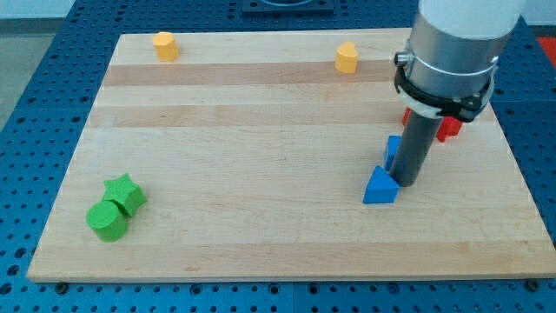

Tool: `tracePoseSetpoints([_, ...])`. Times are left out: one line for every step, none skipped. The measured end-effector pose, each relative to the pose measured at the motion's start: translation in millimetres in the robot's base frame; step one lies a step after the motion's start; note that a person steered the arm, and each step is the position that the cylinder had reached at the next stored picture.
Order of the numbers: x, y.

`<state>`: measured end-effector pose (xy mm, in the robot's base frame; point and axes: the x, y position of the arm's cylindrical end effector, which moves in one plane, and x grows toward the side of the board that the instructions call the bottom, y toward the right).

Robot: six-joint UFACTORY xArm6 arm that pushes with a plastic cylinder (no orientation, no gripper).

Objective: Move the red star closer to the red circle

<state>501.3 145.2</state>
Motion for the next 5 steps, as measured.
tracePoseSetpoints([-11.6,15.4])
tracePoseSetpoints([-36.1,16.0])
tracePoseSetpoints([-63.6,7.1])
tracePoseSetpoints([-90.2,2.4])
tracePoseSetpoints([-116.2,-13.3])
